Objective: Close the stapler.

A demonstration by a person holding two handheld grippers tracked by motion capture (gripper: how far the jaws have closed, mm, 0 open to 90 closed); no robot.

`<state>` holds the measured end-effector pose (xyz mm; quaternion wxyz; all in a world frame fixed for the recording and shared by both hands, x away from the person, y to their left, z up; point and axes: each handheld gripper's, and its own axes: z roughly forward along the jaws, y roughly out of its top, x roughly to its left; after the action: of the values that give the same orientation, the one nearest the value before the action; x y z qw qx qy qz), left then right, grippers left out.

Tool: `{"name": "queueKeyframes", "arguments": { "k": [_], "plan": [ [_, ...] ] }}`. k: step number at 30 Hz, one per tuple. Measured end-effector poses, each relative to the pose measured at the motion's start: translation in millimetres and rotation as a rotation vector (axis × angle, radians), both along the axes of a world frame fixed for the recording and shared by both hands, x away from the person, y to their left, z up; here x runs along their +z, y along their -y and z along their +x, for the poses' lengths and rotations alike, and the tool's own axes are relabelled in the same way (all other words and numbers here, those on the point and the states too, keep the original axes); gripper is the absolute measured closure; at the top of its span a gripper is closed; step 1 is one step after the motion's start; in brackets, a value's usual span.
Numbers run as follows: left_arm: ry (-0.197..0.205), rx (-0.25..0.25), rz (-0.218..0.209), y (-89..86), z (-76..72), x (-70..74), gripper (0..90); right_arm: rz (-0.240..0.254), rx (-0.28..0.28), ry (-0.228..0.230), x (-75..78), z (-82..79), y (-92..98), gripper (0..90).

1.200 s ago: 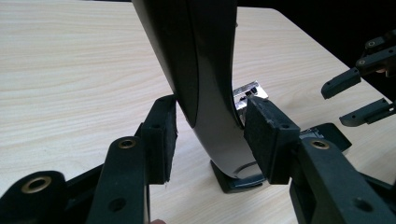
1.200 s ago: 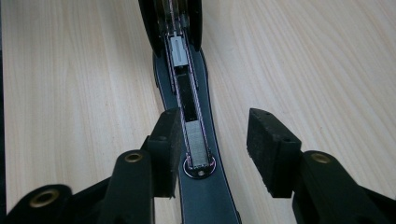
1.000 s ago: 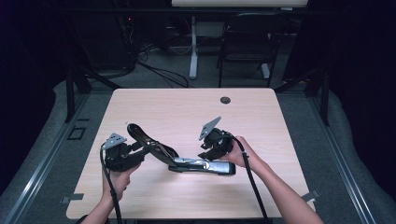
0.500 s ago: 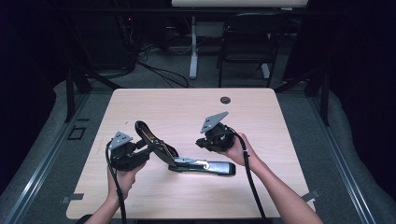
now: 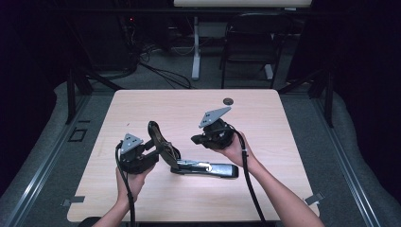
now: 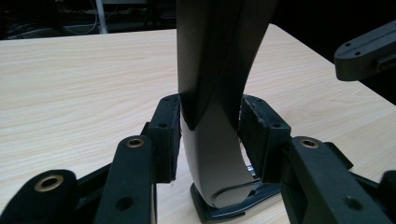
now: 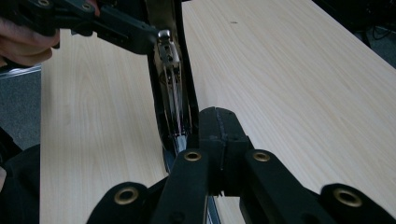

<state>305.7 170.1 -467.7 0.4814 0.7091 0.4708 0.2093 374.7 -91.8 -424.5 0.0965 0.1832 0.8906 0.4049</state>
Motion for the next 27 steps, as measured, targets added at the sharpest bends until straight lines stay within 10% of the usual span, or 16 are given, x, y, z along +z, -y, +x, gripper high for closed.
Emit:
{"name": "queueKeyframes", "arguments": {
  "k": [27],
  "plan": [
    [0.022, -0.038, 0.003, 15.7, -1.5, 0.1, 61.2, 0.104, 0.048, 0.095, 44.5, 2.9, -52.7, 90.0]
  ]
}}
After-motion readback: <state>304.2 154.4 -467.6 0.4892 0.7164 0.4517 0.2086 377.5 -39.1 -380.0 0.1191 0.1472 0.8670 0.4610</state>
